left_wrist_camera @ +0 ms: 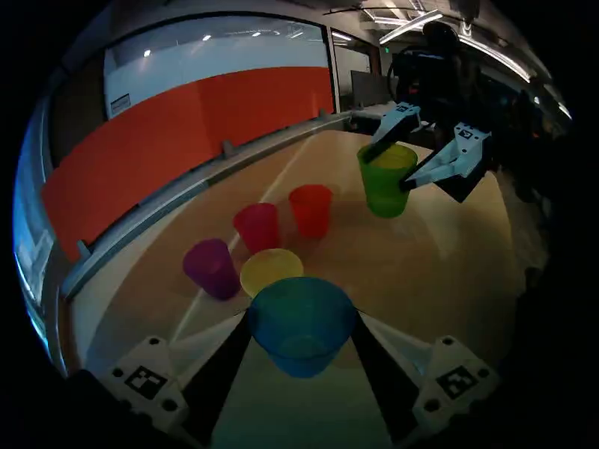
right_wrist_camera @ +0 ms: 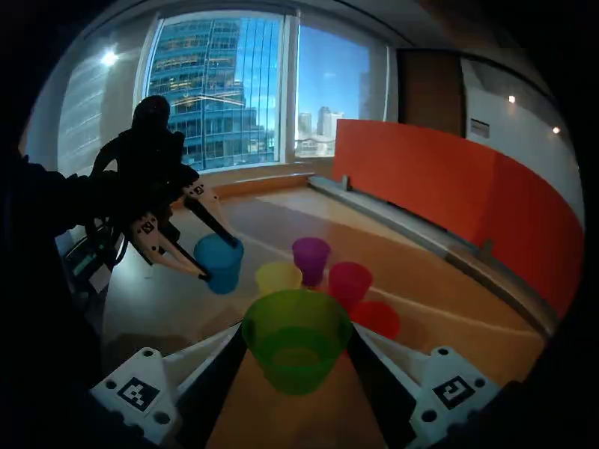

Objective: Pour water

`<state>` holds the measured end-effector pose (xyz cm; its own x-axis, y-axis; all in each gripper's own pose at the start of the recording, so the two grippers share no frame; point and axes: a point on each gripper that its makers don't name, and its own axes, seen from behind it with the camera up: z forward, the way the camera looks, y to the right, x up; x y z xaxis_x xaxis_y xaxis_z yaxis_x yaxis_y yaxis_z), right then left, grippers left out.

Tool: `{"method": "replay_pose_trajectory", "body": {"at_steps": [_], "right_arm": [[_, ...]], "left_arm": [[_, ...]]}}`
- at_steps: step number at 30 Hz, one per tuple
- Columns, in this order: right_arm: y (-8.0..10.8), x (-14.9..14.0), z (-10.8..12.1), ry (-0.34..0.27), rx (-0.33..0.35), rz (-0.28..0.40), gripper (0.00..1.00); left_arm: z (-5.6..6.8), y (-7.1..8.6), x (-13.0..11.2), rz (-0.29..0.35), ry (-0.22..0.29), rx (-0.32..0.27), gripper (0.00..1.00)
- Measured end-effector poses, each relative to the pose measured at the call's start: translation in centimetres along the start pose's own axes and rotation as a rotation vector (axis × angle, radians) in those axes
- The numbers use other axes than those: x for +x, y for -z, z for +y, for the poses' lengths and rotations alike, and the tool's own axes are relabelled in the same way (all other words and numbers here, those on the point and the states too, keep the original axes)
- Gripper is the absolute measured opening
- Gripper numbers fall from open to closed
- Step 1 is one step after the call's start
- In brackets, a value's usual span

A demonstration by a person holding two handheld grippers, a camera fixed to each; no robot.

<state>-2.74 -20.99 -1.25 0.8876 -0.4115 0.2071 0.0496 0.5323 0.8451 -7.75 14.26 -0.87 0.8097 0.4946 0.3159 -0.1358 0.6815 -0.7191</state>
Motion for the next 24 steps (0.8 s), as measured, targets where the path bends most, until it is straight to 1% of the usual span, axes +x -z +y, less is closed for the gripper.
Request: {"method": "replay_pose_trajectory", "body": {"at_steps": [5,11,17,24], "right_arm": [[-0.7,-1.0,0.1,-0.002,0.010,-0.037,0.91],[-1.2,-1.9,-0.1,-0.003,0.024,-0.064,0.91],[-1.7,-2.6,-0.2,0.015,0.028,-0.094,0.91],[-2.1,-2.8,-0.4,0.015,0.032,-0.101,0.91]], "left_arm": [[-0.1,-0.6,-1.2,-0.040,-0.002,-0.011,0.89],[-0.5,-1.4,-2.4,-0.085,0.002,-0.017,0.89],[-0.5,-2.0,-3.1,-0.101,0.017,-0.029,0.89],[-0.6,-2.6,-3.6,-0.101,0.037,-0.035,0.89]]}}
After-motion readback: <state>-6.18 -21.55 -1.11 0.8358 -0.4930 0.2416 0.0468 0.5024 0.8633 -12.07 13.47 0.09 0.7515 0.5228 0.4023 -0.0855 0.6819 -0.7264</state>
